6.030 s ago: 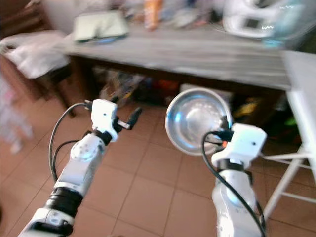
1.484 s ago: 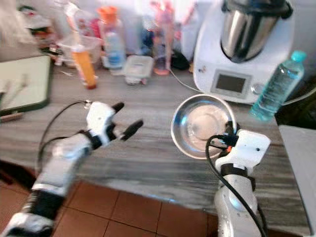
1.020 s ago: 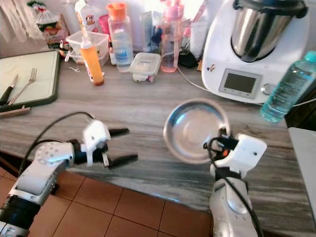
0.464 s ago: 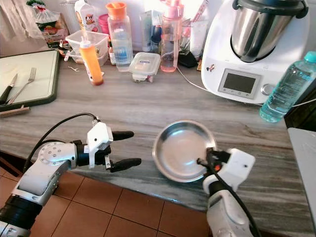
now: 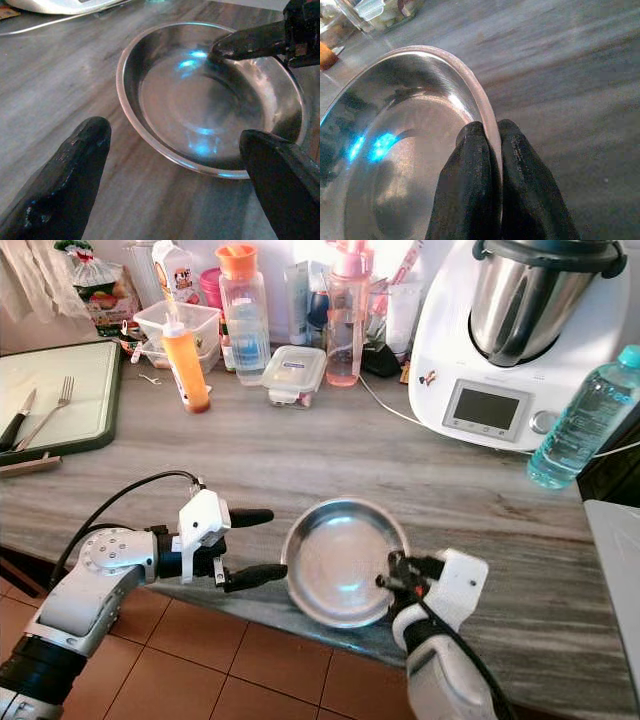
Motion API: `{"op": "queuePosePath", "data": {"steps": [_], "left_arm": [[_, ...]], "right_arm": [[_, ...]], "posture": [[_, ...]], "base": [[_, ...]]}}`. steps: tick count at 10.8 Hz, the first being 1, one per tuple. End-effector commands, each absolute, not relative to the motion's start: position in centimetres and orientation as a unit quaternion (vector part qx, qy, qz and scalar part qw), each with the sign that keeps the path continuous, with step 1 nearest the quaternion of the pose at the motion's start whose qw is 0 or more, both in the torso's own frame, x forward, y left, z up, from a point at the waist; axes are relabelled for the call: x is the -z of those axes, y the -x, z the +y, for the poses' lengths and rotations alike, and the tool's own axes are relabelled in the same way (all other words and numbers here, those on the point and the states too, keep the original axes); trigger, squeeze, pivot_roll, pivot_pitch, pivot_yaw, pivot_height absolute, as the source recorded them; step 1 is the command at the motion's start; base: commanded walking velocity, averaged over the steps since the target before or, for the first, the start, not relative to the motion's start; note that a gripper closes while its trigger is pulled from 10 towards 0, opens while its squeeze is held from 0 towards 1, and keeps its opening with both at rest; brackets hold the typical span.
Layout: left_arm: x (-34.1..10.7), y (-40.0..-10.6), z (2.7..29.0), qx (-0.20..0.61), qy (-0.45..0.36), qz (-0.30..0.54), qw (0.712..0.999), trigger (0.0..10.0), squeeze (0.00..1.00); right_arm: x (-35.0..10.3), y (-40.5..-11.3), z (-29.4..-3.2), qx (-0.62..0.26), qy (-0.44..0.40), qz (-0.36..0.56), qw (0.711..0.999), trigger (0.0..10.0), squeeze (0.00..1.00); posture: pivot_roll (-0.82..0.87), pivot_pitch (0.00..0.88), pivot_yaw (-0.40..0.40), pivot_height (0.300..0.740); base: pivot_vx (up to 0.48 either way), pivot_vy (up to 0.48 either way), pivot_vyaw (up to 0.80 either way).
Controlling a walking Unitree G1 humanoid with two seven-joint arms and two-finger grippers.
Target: Setting the table
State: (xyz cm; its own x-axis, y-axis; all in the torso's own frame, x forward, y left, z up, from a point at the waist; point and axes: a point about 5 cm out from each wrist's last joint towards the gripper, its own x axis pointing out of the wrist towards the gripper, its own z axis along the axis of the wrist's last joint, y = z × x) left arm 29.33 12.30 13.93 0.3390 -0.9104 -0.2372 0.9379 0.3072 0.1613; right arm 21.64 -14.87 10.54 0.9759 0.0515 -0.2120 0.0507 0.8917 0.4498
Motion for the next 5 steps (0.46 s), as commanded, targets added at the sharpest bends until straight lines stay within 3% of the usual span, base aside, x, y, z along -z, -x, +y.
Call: {"op": "queuePosePath", "data": {"steps": [1, 5], "left_arm": [[-14.3, -29.2, 11.9, 0.581, -0.142, 0.044, 0.8, 10.0, 0.0], [-14.3, -29.1, 11.5, 0.59, -0.138, 0.046, 0.794, 10.0, 0.0]], "right_arm": [[-9.6, -21.1, -14.8, 0.007, -0.233, 0.138, 0.963, 10.0, 0.0], [-8.9, -19.7, -15.8, 0.018, -0.214, 0.154, 0.964, 10.0, 0.0]], "posture": [[0.08, 0.095, -0.003, 0.74], [0.08, 0.096, 0.002, 0.74]], "base": [[0.0, 0.0, 0.0], [0.0, 0.0, 0.0]]}}
